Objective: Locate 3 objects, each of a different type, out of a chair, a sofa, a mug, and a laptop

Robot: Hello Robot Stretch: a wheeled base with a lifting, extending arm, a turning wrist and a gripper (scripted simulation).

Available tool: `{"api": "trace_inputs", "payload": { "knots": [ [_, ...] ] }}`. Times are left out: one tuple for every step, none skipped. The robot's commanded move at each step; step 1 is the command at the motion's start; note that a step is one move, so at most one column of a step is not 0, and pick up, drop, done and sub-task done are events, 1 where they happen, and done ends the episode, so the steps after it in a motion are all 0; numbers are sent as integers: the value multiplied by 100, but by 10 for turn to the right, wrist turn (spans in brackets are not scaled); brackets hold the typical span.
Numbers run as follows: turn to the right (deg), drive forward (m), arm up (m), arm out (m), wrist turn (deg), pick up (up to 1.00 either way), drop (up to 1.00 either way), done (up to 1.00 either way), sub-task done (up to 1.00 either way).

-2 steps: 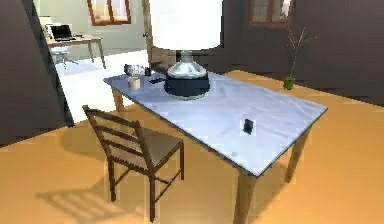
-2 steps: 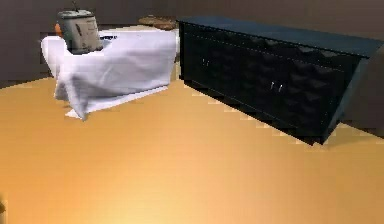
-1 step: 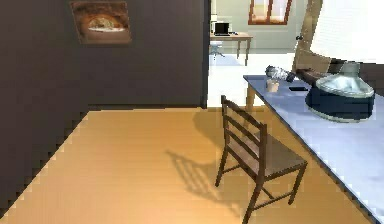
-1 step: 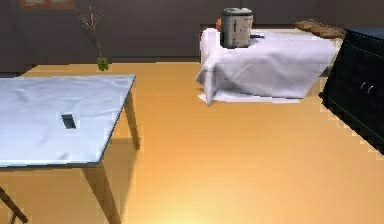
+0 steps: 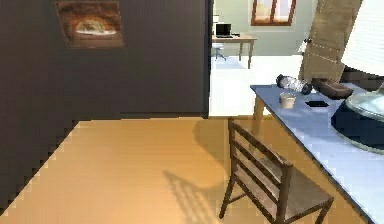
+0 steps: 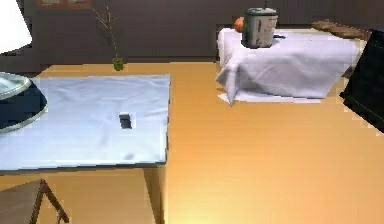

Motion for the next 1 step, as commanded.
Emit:
{"api": "trace_inputs", "payload": {
  "knots": [
    [-330,0,0,0,0,0,0,0,0]
  ]
}}
